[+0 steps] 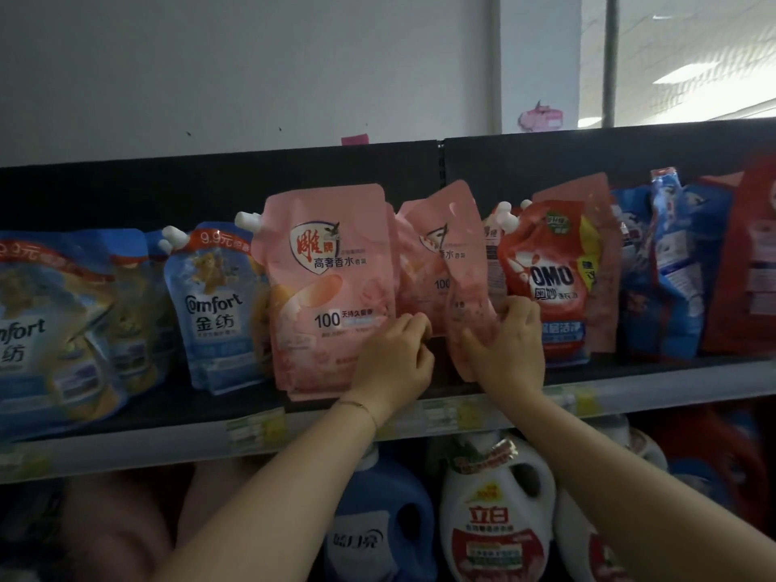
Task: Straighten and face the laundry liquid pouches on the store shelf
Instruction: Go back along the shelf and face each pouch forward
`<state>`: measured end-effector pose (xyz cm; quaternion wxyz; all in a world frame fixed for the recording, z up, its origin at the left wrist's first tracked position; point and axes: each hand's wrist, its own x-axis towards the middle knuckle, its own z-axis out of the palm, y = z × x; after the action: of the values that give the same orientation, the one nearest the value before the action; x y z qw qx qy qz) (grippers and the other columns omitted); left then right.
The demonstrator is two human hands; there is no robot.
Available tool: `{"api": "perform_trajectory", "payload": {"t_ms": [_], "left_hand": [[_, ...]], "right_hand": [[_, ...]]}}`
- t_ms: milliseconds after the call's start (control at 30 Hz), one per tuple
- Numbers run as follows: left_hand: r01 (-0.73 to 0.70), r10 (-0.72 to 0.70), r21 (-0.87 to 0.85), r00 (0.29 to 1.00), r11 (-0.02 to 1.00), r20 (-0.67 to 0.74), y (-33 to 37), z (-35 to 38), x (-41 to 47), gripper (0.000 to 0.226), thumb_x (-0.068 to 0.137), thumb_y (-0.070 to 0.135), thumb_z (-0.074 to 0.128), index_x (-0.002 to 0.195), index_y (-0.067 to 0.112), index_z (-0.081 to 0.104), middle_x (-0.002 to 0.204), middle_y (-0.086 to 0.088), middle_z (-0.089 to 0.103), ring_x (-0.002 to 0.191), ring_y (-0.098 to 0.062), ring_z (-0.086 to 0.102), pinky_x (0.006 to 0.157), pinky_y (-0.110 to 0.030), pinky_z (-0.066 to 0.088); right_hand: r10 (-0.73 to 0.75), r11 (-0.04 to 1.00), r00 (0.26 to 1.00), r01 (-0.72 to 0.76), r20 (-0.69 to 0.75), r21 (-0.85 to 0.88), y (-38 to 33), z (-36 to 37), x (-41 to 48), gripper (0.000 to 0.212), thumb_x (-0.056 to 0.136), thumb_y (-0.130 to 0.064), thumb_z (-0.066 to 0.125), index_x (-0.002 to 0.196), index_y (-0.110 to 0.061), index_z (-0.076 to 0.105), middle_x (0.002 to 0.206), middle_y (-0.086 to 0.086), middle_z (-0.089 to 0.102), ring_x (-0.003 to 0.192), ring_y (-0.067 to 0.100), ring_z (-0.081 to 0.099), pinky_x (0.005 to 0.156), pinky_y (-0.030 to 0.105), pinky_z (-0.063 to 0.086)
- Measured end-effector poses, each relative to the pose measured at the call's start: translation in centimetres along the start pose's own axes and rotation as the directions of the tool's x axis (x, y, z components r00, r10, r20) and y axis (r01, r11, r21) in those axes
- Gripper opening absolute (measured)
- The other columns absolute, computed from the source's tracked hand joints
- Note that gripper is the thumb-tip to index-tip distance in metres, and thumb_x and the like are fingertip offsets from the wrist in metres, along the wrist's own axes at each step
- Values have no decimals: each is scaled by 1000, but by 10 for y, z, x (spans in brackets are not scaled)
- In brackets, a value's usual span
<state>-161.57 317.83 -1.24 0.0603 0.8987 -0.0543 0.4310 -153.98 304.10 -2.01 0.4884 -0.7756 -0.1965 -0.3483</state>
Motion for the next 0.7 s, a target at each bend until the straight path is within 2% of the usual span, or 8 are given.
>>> {"api": "perform_trajectory", "payload": {"t_ms": [100, 200, 267, 333, 400, 500, 600, 700], "left_hand": [[156, -155, 3, 980, 988, 127, 14, 17, 8, 20, 90, 18, 48, 109, 14, 51, 107, -2, 51, 96, -21, 51, 76, -32, 44], [274, -283, 70, 942, 959, 182, 25, 33, 13, 31, 92, 22, 45, 121, 12, 46, 120, -8, 49, 108, -28, 50, 85, -37, 42], [309, -321, 93, 932, 947, 169, 26, 40, 14, 29, 91, 21, 44, 118, 11, 46, 120, -9, 50, 109, -30, 50, 87, -38, 39], [360, -360, 21, 925, 933, 125, 23, 44, 14, 22, 90, 20, 45, 110, 10, 47, 116, -10, 52, 105, -30, 51, 85, -37, 40], [397, -390, -89, 917, 914, 83, 19, 45, 12, 18, 89, 17, 45, 105, 11, 46, 111, -10, 52, 102, -29, 52, 84, -39, 44], [392, -391, -178, 919, 902, 41, 16, 47, 9, 27, 86, 16, 50, 112, 11, 43, 112, -8, 51, 105, -26, 52, 87, -37, 45], [409, -413, -200, 910, 890, 24, 17, 49, 8, 51, 81, 20, 60, 125, 9, 38, 122, -10, 49, 114, -26, 50, 94, -36, 45], [382, -387, -137, 922, 914, -12, 17, 51, 8, 64, 79, 27, 66, 130, 7, 33, 127, -10, 43, 120, -25, 44, 99, -32, 40]], "right_hand": [[110, 993, 989, -115, 97, 41, 13, 4, -1, 62, 74, -33, 75, 118, -9, 40, 118, 9, 43, 111, 30, 44, 91, 45, 43], [137, 990, 978, -141, 160, 10, 17, 9, 2, 79, 68, -49, 76, 124, -11, 36, 124, 11, 43, 112, 34, 46, 91, 50, 45], [163, 987, 961, -161, 225, -25, 16, 12, 6, 86, 66, -57, 74, 128, -15, 33, 128, 11, 42, 111, 35, 48, 88, 49, 47], [169, 985, 944, -169, 282, -24, 15, 13, 12, 76, 72, -54, 72, 126, -17, 35, 127, 12, 47, 107, 35, 53, 83, 44, 49], [137, 990, 942, -135, 307, -27, 16, 12, 16, 56, 78, -47, 68, 119, -18, 42, 115, 8, 57, 98, 30, 58, 78, 39, 51], [71, 994, 924, -96, 376, 50, 19, 13, 22, 39, 81, -39, 66, 112, -21, 50, 96, -2, 61, 89, 21, 60, 78, 36, 52], [14, 981, 851, -113, 524, 157, 24, 20, 36, 33, 86, -30, 64, 116, -21, 55, 105, -4, 63, 102, 18, 61, 86, 30, 50], [-11, 951, 760, -193, 650, 242, 28, 22, 50, 38, 88, -22, 66, 124, -13, 57, 116, 5, 65, 109, 22, 60, 96, 38, 50]]}}
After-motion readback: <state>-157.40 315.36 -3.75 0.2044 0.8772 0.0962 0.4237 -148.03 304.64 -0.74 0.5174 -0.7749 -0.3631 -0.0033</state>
